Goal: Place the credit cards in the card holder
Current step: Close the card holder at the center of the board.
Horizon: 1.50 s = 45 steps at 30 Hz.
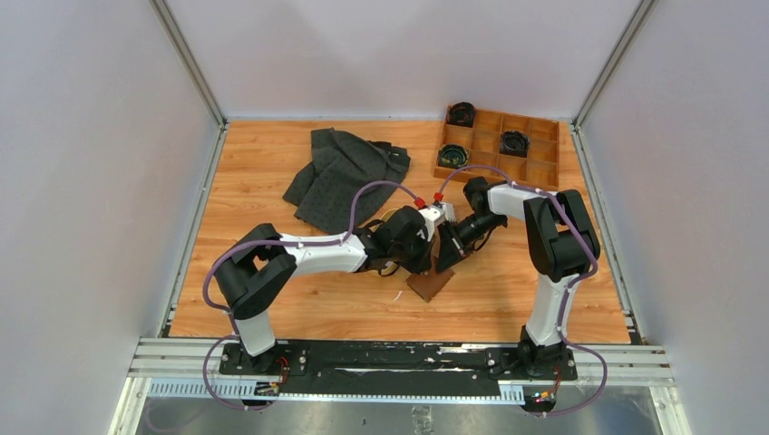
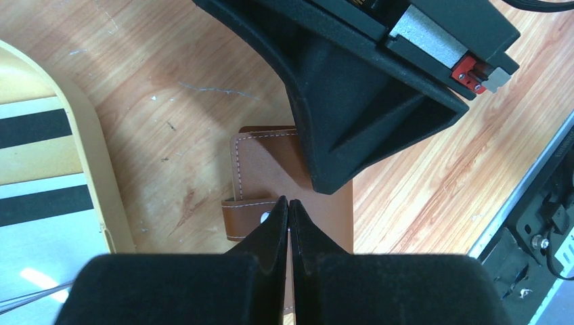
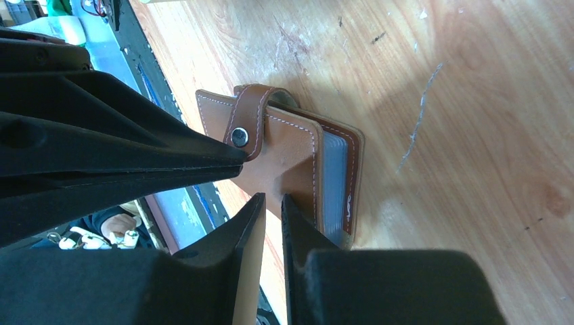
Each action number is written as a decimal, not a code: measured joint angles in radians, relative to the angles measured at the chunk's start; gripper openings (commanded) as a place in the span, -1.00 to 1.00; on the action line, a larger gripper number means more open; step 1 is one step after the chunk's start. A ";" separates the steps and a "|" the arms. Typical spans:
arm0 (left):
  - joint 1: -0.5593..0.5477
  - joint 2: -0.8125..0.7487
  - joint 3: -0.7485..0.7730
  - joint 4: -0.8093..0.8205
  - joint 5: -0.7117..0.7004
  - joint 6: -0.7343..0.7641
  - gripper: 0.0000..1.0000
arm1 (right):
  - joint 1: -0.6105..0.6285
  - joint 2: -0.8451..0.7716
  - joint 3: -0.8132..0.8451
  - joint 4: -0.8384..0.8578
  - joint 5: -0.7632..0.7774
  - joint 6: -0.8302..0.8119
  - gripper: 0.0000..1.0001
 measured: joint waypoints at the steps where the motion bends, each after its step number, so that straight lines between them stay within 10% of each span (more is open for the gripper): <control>1: 0.000 0.003 0.000 0.002 0.002 -0.006 -1.00 | 0.000 0.000 0.000 0.000 0.001 0.002 -0.61; 12: -0.002 0.010 -0.003 0.020 0.017 -0.057 -0.98 | 0.000 0.006 0.003 0.000 0.002 0.021 -0.62; 25: -0.016 -0.202 -0.066 0.027 -0.095 -0.020 0.17 | 0.000 0.009 0.006 -0.001 0.002 0.023 -0.62; 45: -0.055 -0.005 0.080 -0.193 -0.237 0.067 -0.15 | 0.004 0.016 0.013 -0.005 0.002 0.027 -0.62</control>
